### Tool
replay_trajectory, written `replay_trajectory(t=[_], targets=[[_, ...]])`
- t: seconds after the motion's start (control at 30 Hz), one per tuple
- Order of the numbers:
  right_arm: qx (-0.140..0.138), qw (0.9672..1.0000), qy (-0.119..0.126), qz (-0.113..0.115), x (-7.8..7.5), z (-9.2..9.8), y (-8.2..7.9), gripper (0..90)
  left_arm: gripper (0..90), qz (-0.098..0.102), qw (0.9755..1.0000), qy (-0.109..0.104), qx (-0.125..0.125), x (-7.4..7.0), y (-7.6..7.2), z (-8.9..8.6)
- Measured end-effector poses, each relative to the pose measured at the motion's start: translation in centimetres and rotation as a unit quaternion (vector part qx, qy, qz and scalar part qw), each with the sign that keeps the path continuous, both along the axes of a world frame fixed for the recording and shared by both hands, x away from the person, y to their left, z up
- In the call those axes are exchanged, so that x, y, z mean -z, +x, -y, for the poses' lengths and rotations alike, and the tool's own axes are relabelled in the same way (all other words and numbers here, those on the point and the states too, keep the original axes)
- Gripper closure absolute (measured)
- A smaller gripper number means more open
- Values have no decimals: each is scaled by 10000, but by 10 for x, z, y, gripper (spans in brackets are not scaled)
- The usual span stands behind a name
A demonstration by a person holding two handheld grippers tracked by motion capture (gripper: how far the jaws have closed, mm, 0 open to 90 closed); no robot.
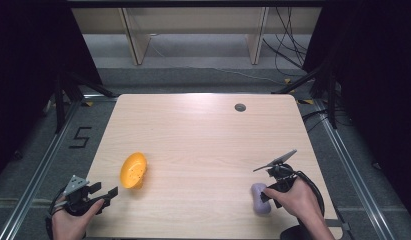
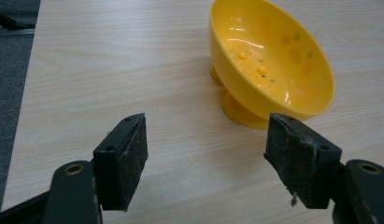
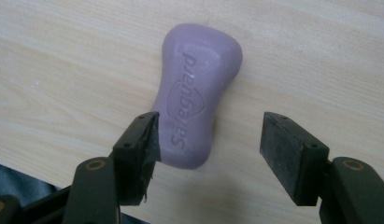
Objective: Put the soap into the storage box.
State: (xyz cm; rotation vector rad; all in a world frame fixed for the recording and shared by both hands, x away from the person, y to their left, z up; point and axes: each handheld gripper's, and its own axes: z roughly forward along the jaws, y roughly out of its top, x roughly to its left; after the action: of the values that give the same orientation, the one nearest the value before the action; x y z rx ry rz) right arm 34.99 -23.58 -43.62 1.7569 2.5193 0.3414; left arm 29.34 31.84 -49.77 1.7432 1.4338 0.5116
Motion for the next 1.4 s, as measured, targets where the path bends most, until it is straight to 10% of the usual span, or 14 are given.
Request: replay_trajectory(t=[0.27,1.4], targets=[[719,9949,30,-707,-5,-17,9,389,287,16,10000,57,40,1,-1,1],[938,9890,-352,-1092,31,-39,25,401,280,3,9999,96,120,2,0,2]])
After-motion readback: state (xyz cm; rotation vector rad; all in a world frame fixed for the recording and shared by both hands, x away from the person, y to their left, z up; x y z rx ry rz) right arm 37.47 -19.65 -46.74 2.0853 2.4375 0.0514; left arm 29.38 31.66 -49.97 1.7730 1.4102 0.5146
